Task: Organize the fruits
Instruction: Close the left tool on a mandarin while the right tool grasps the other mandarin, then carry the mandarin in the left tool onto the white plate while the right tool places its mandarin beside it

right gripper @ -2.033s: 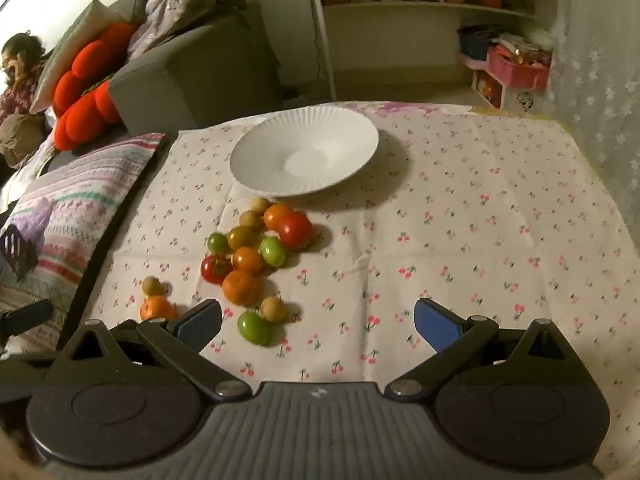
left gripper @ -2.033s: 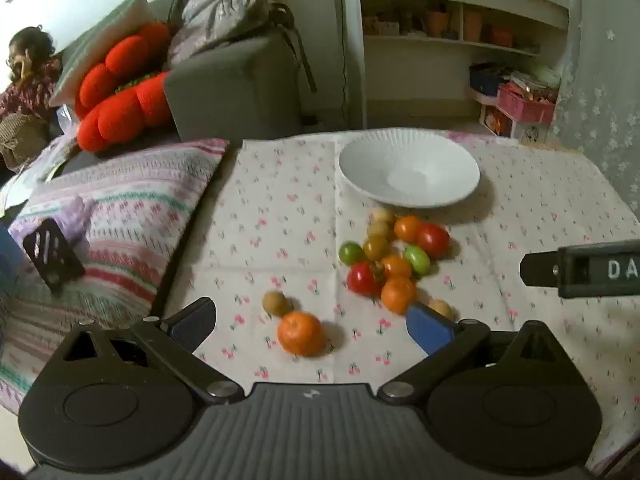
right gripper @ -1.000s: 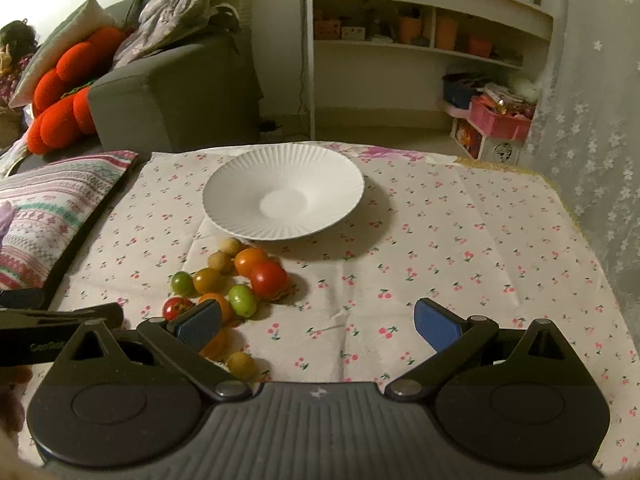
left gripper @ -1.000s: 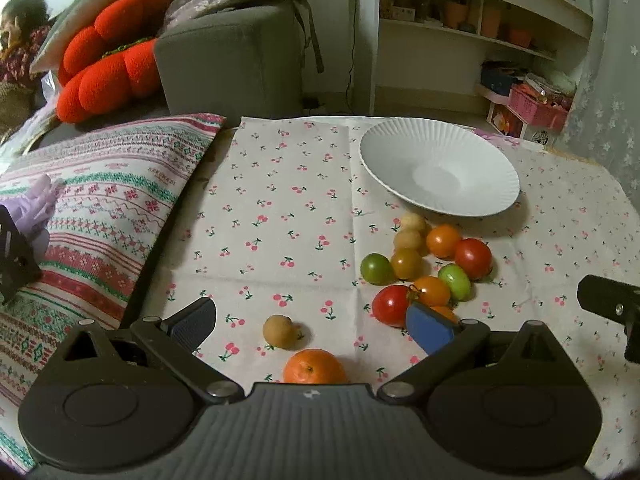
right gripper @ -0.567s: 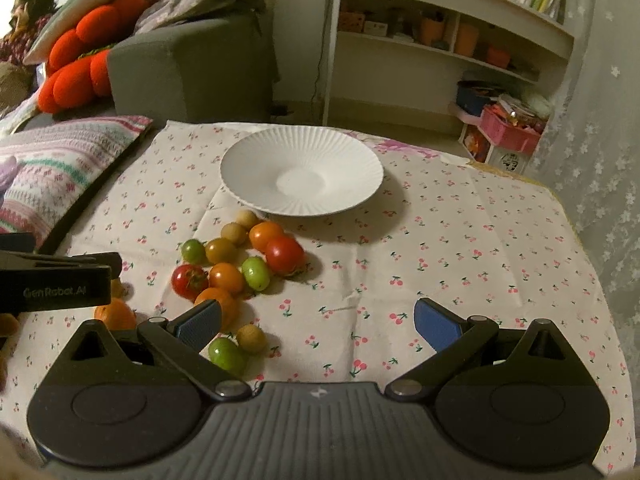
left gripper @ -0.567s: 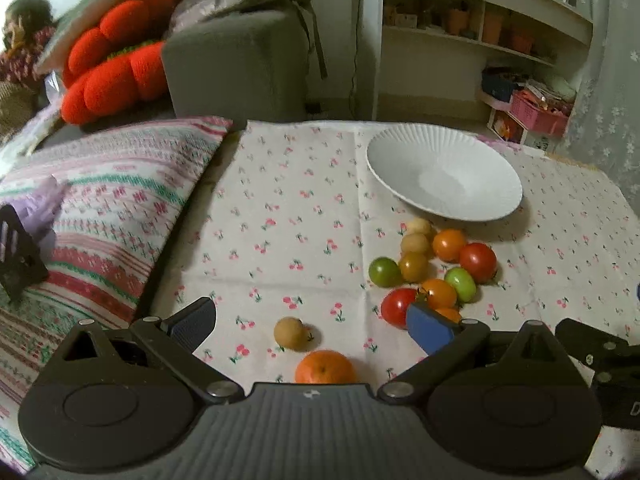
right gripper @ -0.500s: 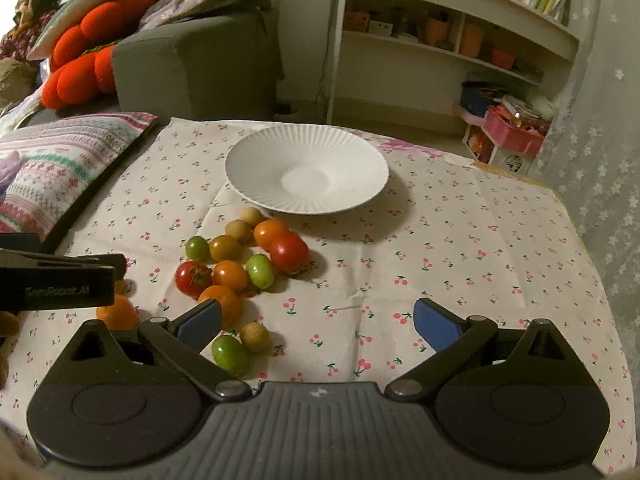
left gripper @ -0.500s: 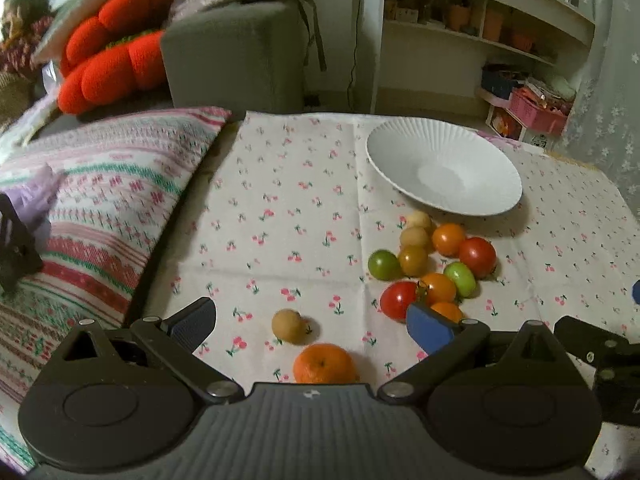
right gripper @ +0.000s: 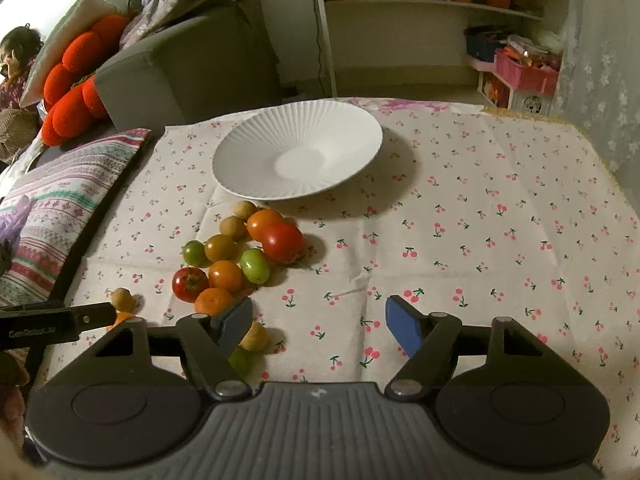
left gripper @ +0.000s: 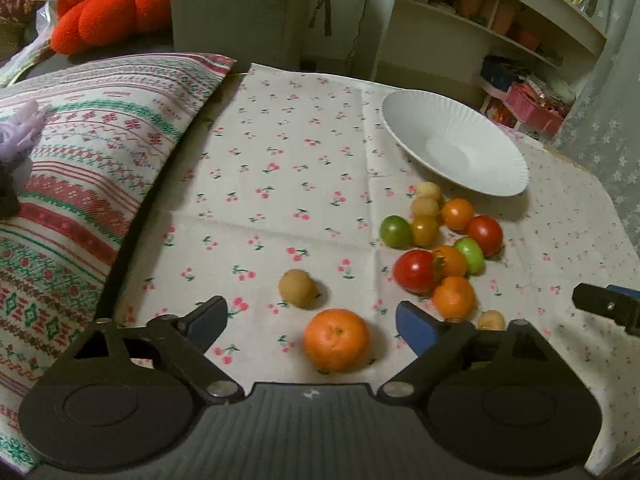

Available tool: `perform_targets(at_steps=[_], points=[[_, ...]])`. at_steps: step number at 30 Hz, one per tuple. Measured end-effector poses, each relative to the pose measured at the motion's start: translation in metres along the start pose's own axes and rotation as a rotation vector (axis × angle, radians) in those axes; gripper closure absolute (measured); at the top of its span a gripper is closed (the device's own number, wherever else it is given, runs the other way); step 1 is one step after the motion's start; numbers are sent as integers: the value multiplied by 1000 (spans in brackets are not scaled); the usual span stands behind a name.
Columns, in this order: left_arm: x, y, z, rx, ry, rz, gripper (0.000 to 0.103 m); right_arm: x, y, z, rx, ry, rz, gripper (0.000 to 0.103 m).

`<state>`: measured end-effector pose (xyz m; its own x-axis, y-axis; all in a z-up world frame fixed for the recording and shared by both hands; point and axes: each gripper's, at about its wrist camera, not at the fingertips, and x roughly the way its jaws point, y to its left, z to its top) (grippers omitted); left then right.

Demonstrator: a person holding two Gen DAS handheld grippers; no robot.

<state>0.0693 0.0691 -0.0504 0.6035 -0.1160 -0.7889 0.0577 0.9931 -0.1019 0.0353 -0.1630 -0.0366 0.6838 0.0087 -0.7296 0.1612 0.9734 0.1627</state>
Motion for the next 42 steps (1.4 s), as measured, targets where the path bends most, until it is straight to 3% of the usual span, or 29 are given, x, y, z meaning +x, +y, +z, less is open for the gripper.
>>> perform_targets(at_steps=[4, 8, 13, 15, 18, 26, 30, 36, 42], points=[[5, 1, -6, 19, 29, -20, 37, 2, 1, 4, 3, -4, 76, 32], [17, -5, -15, 74, 65, -11, 49, 9, 19, 1, -115, -14, 124, 32], [26, -12, -20, 114, 72, -17, 61, 27, 36, -1, -196, 41, 186, 41], [33, -14, -22, 119, 93, -25, 70, 33, 42, 0, -226, 54, 206, 44], [33, -18, -24, 151, 68, -16, 76, 40, 51, -1, -275, 66, 230, 46], [33, -19, -23, 140, 64, -19, 78, 63, 62, -1, -340, 116, 206, 57], [31, -18, -21, 131, 58, -15, 78, 71, 65, -1, -356, 116, 197, 71], [13, -13, -17, 117, 22, -43, 79, 62, 61, 2, -345, 114, 202, 72], [-14, -5, -2, 99, -76, -65, 79, 40, 25, 21, -223, 60, 222, 72]])
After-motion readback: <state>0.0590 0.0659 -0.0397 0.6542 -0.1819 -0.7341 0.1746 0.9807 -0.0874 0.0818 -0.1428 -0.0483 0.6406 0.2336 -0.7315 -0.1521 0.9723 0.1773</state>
